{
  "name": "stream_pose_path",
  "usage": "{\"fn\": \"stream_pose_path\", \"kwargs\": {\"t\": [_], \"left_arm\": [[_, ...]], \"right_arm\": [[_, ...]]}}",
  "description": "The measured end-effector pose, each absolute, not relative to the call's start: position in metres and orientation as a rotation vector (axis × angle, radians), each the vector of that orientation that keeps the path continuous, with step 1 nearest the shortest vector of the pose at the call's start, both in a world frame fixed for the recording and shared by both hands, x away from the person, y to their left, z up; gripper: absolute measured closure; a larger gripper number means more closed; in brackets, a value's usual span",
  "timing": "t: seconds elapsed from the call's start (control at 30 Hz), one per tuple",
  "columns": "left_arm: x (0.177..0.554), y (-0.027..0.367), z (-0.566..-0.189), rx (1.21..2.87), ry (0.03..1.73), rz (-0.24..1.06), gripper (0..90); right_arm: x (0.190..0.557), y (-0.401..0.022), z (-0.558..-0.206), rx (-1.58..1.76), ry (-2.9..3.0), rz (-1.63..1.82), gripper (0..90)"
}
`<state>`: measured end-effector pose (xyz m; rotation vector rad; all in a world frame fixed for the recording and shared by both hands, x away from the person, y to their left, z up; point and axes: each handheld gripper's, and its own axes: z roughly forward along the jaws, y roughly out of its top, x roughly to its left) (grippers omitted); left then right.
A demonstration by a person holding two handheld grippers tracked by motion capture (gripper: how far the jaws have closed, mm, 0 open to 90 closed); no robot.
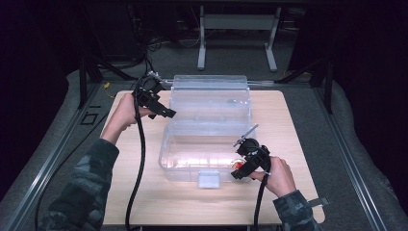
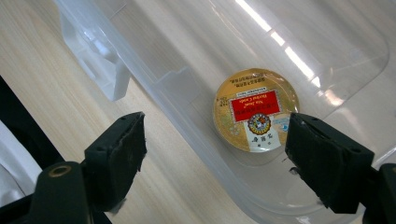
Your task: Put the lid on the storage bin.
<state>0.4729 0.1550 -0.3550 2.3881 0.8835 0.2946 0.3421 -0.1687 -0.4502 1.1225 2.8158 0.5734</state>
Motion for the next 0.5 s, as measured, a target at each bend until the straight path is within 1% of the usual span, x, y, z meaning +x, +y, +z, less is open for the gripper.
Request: {"fn": "stream_pose_path", "kwargs": {"t": [0.33,0.43,0.5], "left_arm": [[0.493,0.140,-0.363,2.377,0.875,0.278,6.6],[0.498,0.136,-0.366,2.370,0.874,0.282,7.9],[0.501,0.133,-0.368,2.374,0.868,0.308,9.0]], "right_arm": [[0.341,-0.167,-0.452,1.104,2.828,0.582,20.6],[0.341,-0.165,-0.453,1.099,2.831,0.571,22.8],[0.341,-0.165,-0.454,1.083,2.832,0.564,24.4]]}}
